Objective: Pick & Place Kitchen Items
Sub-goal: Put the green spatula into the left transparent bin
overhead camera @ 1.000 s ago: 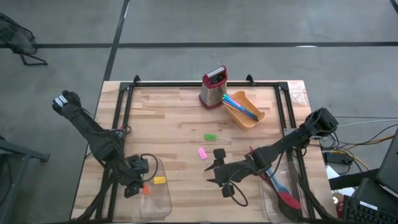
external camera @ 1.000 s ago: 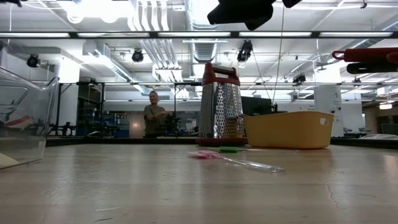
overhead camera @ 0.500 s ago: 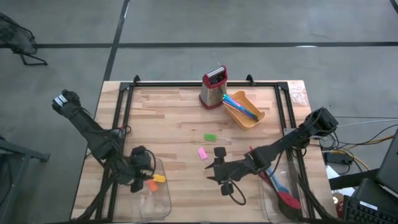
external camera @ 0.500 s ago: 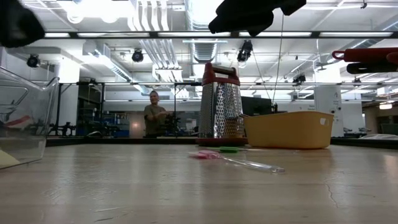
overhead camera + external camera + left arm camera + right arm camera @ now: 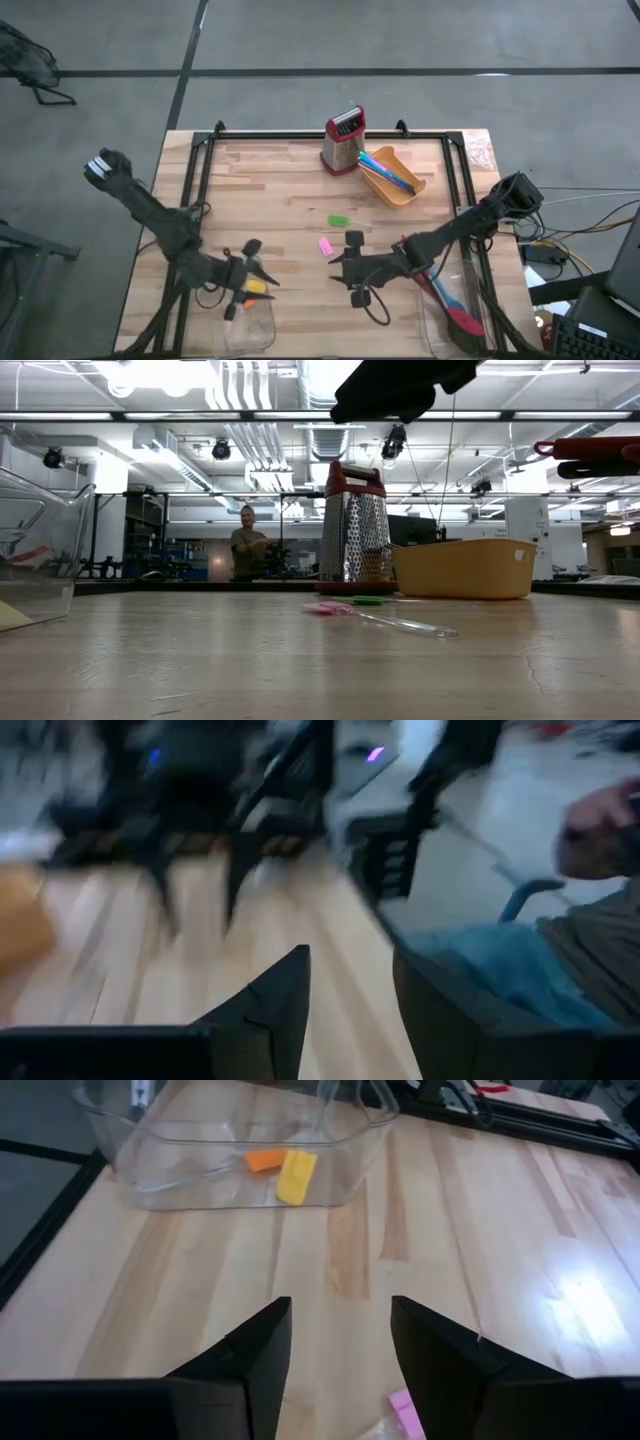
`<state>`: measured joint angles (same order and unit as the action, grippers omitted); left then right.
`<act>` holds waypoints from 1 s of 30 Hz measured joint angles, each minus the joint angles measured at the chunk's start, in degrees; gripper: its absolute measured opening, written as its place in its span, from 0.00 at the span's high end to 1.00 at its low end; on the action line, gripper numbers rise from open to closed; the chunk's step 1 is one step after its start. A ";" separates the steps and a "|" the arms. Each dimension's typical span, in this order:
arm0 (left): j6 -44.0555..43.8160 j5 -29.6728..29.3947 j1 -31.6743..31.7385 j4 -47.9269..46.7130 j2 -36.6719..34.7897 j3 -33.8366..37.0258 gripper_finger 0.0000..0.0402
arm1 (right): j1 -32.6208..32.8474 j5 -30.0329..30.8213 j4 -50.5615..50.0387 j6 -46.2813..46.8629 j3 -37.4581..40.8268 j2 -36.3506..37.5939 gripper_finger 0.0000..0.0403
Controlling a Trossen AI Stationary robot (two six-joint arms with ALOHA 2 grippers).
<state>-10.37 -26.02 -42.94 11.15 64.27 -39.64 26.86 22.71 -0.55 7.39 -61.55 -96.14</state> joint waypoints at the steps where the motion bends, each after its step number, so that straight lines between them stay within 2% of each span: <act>1: 3.47 1.54 0.47 5.52 1.14 1.29 0.63 | -0.13 0.12 0.01 -0.01 0.09 0.02 0.59; 4: 13.59 4.03 2.00 22.89 5.25 4.51 0.65 | -0.56 1.31 -0.40 0.13 0.41 0.02 0.61; 7: 17.81 7.53 5.02 30.97 8.30 5.16 0.66 | -1.51 2.89 -1.71 1.17 0.91 0.02 0.62; 12: 16.38 15.11 10.85 30.47 9.18 2.22 0.67 | -5.75 4.08 -4.31 4.05 1.68 0.02 0.59; 19: 16.82 21.18 13.84 29.26 8.39 -2.03 0.67 | -14.69 4.00 -6.91 5.75 2.86 -1.28 0.45; 25: 18.25 22.64 13.72 28.57 8.22 -1.89 0.67 | -21.86 -6.24 -7.71 4.78 2.79 -3.51 0.34; 30: 16.90 22.62 13.73 28.59 8.35 -1.44 0.67 | -26.28 -7.18 -9.91 2.22 2.81 -4.76 0.29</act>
<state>6.53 -3.40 -29.21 39.74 72.62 -41.08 0.58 15.53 -10.46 9.62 -58.74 -100.89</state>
